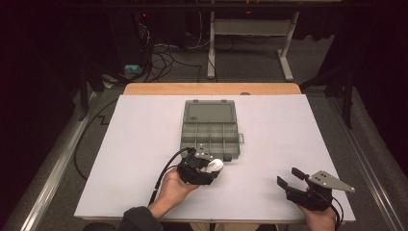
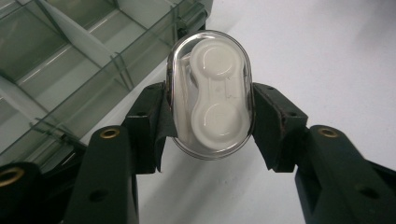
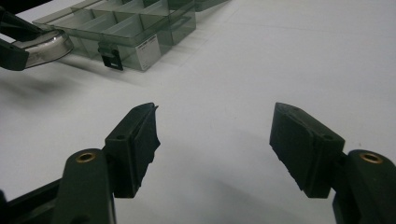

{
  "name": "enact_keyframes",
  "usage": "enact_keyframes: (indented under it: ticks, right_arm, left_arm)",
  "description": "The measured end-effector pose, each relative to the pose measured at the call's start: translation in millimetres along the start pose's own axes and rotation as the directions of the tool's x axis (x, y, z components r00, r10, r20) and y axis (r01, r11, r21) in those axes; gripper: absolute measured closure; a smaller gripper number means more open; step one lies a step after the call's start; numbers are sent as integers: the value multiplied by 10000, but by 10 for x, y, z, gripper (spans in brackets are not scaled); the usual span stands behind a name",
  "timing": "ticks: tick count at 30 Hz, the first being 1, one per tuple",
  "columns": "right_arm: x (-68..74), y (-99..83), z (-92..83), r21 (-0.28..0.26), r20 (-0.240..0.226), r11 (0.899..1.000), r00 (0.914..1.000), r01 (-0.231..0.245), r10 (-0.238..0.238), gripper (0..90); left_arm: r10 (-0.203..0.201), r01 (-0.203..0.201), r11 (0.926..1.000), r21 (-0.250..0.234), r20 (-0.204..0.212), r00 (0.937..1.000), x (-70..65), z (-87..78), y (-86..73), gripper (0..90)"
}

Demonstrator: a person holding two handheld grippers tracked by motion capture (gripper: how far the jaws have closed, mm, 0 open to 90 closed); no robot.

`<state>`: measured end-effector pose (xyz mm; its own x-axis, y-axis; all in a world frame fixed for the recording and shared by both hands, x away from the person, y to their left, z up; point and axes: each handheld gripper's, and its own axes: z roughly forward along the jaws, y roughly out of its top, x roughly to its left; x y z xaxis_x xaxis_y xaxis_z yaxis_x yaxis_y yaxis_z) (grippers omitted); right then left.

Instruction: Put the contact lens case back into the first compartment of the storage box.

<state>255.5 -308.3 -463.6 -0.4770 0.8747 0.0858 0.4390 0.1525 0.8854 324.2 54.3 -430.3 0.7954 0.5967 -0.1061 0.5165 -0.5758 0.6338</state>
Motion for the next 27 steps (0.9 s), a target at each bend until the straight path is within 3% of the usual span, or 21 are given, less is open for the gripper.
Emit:
enact_keyframes:
  ticks: [27]
  right_arm:
    - [5, 0, 3, 14, -20, 10000, 10000, 10, -10, 322]
  left_arm:
    - [-496, 497, 9979, -427, 39, 9988, 177, -197, -23, 487]
